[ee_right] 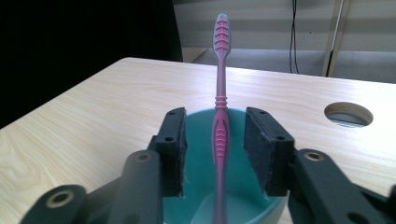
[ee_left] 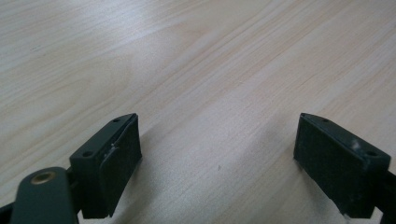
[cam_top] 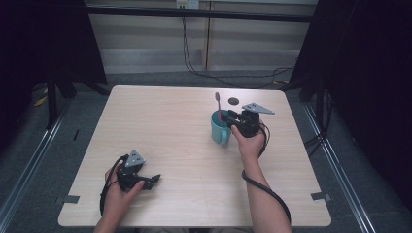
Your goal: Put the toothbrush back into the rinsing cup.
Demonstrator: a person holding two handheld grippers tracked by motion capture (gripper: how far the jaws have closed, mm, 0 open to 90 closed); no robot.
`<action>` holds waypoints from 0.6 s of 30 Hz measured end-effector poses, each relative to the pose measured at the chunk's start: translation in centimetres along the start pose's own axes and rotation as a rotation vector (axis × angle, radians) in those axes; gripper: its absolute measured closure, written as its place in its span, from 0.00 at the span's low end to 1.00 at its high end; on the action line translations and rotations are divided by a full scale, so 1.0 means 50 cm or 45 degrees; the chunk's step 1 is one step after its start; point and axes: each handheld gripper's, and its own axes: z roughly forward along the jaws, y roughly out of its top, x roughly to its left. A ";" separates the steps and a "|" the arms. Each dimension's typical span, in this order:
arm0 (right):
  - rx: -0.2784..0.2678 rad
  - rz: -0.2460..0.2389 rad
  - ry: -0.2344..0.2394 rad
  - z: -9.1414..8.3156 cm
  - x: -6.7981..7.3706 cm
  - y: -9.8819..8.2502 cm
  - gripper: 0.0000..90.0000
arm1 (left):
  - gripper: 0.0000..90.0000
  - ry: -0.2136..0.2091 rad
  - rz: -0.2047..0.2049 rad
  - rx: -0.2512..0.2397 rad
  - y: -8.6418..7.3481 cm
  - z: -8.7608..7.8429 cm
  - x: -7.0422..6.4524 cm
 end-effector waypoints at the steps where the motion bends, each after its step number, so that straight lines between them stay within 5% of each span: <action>1: 0.004 -0.009 0.003 -0.002 0.000 0.002 0.65 | 0.16 0.000 0.000 0.000 0.000 0.000 0.000; 18: 0.073 -0.053 0.009 -0.035 -0.002 0.013 0.48 | 0.16 0.000 0.000 0.000 0.000 0.000 0.000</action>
